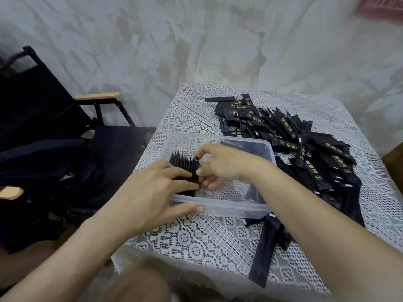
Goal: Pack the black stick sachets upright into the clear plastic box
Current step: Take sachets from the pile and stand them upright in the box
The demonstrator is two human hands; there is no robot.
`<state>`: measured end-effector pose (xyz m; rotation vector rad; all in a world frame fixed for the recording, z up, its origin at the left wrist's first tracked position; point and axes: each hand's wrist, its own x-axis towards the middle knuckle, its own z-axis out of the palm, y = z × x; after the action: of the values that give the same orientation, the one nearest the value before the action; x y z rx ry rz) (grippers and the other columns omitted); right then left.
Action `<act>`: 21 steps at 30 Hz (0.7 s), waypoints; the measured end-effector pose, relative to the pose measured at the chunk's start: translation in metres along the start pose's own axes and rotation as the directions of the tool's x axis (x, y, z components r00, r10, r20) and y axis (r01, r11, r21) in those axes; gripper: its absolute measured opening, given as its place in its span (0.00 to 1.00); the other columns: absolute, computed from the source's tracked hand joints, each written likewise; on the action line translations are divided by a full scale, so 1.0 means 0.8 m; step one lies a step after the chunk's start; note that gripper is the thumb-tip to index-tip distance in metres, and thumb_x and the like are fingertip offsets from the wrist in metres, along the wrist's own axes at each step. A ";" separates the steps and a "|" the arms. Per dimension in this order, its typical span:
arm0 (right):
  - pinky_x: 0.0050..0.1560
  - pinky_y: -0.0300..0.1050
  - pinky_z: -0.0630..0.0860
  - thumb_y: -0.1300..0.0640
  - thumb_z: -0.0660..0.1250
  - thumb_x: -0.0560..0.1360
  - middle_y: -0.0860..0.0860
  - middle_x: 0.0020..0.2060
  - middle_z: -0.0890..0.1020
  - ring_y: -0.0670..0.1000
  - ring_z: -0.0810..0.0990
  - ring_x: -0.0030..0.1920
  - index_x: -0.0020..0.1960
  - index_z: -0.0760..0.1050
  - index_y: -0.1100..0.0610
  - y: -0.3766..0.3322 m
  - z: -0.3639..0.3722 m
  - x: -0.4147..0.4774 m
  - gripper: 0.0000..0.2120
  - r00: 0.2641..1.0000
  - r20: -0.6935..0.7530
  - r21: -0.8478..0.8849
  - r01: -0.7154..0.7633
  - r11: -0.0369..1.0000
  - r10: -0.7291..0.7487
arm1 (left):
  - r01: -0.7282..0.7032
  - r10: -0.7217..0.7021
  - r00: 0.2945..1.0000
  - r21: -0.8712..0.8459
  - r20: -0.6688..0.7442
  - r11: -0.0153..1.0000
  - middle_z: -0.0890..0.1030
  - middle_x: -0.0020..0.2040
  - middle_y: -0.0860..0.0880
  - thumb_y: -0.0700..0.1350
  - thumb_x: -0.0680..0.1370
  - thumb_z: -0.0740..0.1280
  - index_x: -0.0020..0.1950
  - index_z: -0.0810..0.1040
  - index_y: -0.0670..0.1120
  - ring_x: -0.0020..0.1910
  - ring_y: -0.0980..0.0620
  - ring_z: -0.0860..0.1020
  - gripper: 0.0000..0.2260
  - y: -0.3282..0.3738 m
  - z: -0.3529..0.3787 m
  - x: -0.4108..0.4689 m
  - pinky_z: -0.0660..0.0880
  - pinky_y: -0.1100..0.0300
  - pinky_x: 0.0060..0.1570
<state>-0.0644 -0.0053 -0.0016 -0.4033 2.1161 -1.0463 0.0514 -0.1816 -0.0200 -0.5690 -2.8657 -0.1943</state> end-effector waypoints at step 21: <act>0.33 0.43 0.82 0.62 0.63 0.82 0.55 0.36 0.85 0.50 0.82 0.32 0.54 0.81 0.56 0.064 -0.093 -0.152 0.08 0.743 -0.666 0.128 0.198 0.972 -0.064 | 0.093 -0.087 0.990 -0.058 0.107 0.994 0.78 0.65 0.61 0.78 0.74 0.42 0.63 0.81 0.62 0.63 0.60 0.70 0.37 0.013 -0.013 0.001 0.73 0.58 0.58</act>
<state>-0.0335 0.1352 0.0457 -0.0793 2.5866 -1.6509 0.0562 -0.1734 -0.0089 -0.4748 -2.9990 -0.2783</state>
